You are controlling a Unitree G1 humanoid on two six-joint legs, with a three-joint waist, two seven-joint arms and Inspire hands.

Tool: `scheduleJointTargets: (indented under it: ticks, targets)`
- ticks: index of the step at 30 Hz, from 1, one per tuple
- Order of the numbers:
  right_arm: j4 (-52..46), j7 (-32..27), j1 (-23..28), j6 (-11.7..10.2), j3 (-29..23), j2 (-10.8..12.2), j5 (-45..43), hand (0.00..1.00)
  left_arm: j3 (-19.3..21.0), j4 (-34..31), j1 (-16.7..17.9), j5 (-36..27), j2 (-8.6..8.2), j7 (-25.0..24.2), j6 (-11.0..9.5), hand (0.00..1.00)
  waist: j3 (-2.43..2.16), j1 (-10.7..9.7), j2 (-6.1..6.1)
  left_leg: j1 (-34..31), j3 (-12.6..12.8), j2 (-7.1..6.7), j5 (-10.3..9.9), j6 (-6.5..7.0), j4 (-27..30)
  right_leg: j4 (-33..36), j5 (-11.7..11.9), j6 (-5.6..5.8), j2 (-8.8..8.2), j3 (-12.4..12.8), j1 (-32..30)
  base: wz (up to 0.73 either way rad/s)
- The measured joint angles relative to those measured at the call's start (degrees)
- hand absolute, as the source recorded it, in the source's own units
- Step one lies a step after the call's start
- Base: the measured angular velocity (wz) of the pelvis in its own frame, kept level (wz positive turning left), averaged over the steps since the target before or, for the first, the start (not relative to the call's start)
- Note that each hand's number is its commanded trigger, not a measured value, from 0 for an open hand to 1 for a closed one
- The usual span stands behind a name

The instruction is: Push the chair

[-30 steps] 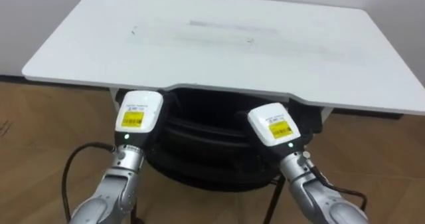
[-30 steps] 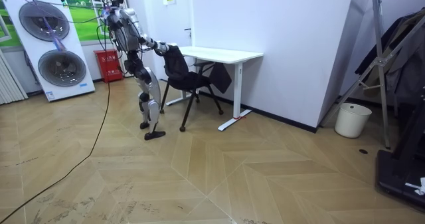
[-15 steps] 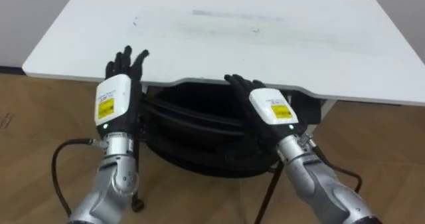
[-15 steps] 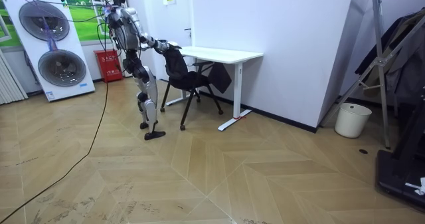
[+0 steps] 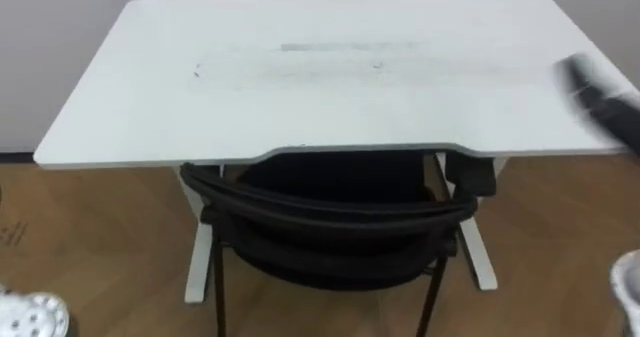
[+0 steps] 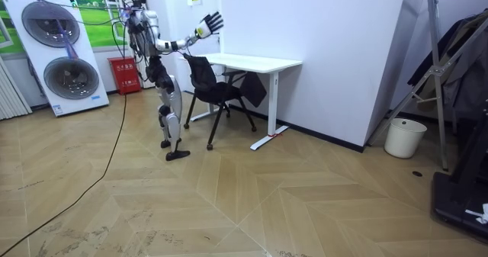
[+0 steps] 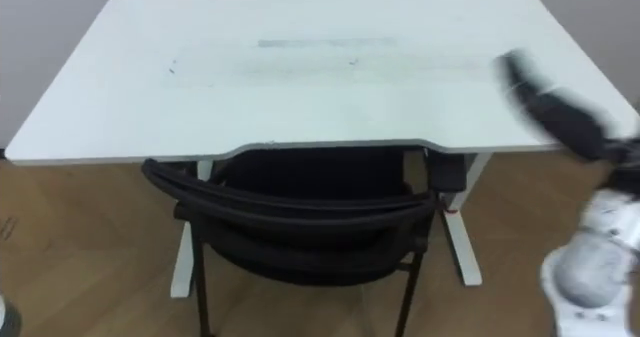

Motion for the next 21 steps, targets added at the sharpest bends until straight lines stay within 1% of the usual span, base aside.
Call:
scheduleJointTargets:
  ticks: [1,2,3,4,5,6,7,8,9,10,11,12,13,14,16,17,18,19,21]
  targets:
    - [6.8,1.2,3.9,0.6,-0.1,0.2,6.7,0.0,-1.0,7.4,1.6,-6.2,0.0,-1.2,0.9,0.0,0.17,-0.5,-0.42,0.6,0.0,0.03,-0.7,0.04,0.1,-0.9,0.4,-0.33,0.06,-0.2,1.2,0.0]
    - [10.6,2.2,5.5,1.7,0.3,0.6,10.0,0.0,-2.0,11.4,2.2,-9.1,-0.07,-2.1,1.7,0.0,0.25,-0.6,-0.56,0.7,0.0,0.02,-1.1,0.21,0.3,-1.0,0.3,-0.29,0.08,-0.1,1.6,-0.03]
    - [18.4,4.1,8.3,4.2,0.5,1.8,16.7,0.0,-3.7,17.9,3.7,-14.8,-0.48,-4.6,3.6,0.0,0.21,-0.8,-0.61,0.9,0.1,-0.03,-1.8,0.23,0.6,-0.9,0.1,-0.15,0.06,0.1,2.2,-0.08]
    - [26.6,5.9,10.0,6.9,1.2,4.2,21.7,0.0,-4.5,23.2,5.1,-18.9,-1.42,-7.2,5.0,0.0,0.2,-0.8,-0.43,1.1,0.1,-0.07,-2.3,0.18,0.7,-0.9,-0.1,-0.09,0.03,0.3,2.3,-0.11]
    - [30.9,6.7,10.3,8.0,1.2,5.4,23.3,0.0,-4.4,25.8,5.8,-20.1,-1.94,-8.5,5.5,0.0,0.16,-1.0,-0.21,1.1,0.2,-0.08,-2.5,0.21,0.7,-0.9,-0.2,0.01,0.0,0.3,2.3,-0.11]
    - [38.6,8.6,11.2,9.8,1.2,7.4,24.9,0.0,-4.2,29.7,6.8,-21.4,-2.81,-11.0,6.2,0.0,0.17,-1.3,0.21,1.2,0.5,-0.1,-3.0,0.25,0.8,-0.8,-0.5,0.14,-0.08,0.5,2.2,-0.14]
    - [45.3,10.9,12.0,11.4,1.2,8.4,25.7,0.0,-3.1,33.9,6.8,-21.2,-3.56,-13.4,6.6,0.0,0.16,-1.2,0.95,1.3,0.8,-0.09,-3.2,0.32,0.7,-0.7,-0.7,0.3,-0.11,1.3,1.9,-0.18]
    - [48.7,12.1,11.9,11.9,1.2,8.5,25.7,0.0,-2.3,35.9,6.6,-20.9,-3.92,-14.6,6.8,0.0,0.06,-1.1,1.15,1.5,1.1,-0.02,-3.4,0.34,0.6,-0.6,-0.8,0.36,-0.16,1.6,1.9,-0.25]
    - [54.5,14.7,11.5,12.1,1.3,8.6,26.1,0.0,-1.3,39.6,6.5,-20.3,-4.21,-17.0,7.1,0.0,0.12,-1.3,2.41,1.7,1.5,0.18,-3.8,0.42,0.4,-0.6,-0.8,0.43,-0.25,1.8,1.9,-0.16]
    - [59.6,17.5,11.5,12.7,1.8,8.7,26.9,0.0,-0.1,42.6,6.1,-19.6,-4.21,-19.7,7.6,0.0,0.1,-1.7,3.04,1.8,1.5,0.03,-3.9,0.46,0.4,-0.6,-1.0,0.58,-0.39,1.7,2.1,-0.04]
    - [62.7,19.7,11.4,14.1,2.5,9.2,27.1,0.0,0.8,44.8,5.8,-18.0,-4.07,-22.2,8.0,0.0,0.09,-2.4,3.06,2.0,1.5,-0.44,-4.0,0.47,0.3,-0.6,-1.3,0.66,-0.48,1.5,2.4,0.06]
    - [63.8,20.6,11.3,14.8,3.2,9.3,27.1,0.0,0.8,45.7,5.7,-17.4,-3.99,-23.4,8.2,0.0,0.06,-2.7,2.99,2.2,1.5,-0.45,-4.0,0.45,0.2,-0.6,-1.4,0.66,-0.48,1.5,2.5,0.0]
    - [65.8,22.1,10.8,15.9,3.6,9.4,27.1,0.0,1.2,47.4,5.4,-16.1,-4.03,-25.7,9.3,0.0,0.03,-2.7,2.88,2.7,1.7,-0.44,-4.1,0.37,-0.1,-0.6,-1.6,0.6,-0.5,1.7,2.7,-0.08]
    - [66.8,22.7,10.4,16.4,3.6,9.4,27.0,0.0,1.4,48.2,5.1,-15.6,-4.05,-26.8,10.1,0.0,0.06,-2.9,2.87,2.8,1.7,-0.44,-4.1,0.36,-0.1,-0.6,-1.6,0.6,-0.5,1.7,2.8,-0.09]
    - [69.2,23.4,7.6,18.2,3.8,9.3,25.4,0.0,1.1,50.2,3.1,-13.2,-4.27,-30.3,13.2,0.0,0.26,-2.8,2.37,2.8,2.4,-0.16,-4.2,0.35,0.1,-0.5,-1.6,0.55,-0.44,1.9,2.7,-0.04]
    - [69.5,23.4,6.8,18.5,4.0,9.3,24.6,0.0,0.7,50.7,2.5,-12.6,-4.35,-31.0,14.0,0.0,0.31,-2.8,2.27,2.8,2.6,0.04,-4.2,0.39,0.2,-0.5,-1.6,0.5,-0.41,1.9,2.7,-0.07]
    - [69.5,23.6,5.0,19.2,4.7,9.2,23.1,0.0,-0.8,50.8,1.4,-11.2,-4.52,-32.1,15.5,0.0,0.41,-2.8,2.11,2.5,2.8,0.4,-4.4,0.42,0.7,-0.4,-1.5,0.42,-0.37,1.9,2.5,-0.06]
    - [69.5,24.1,3.6,19.6,5.3,9.1,21.4,0.0,-1.3,50.8,0.2,-9.9,-4.64,-33.5,16.9,0.0,0.42,-2.9,2.1,2.5,2.9,0.46,-4.4,0.42,0.7,-0.4,-1.4,0.36,-0.32,1.9,2.5,-0.05]
    - [69.4,25.0,1.2,20.0,6.4,9.0,20.3,0.0,-2.7,50.8,-1.3,-7.8,-4.56,-35.5,17.9,0.0,0.41,-3.1,2.18,2.5,2.7,0.48,-4.5,0.39,0.8,-0.4,-1.3,0.33,-0.25,1.7,2.6,0.0]
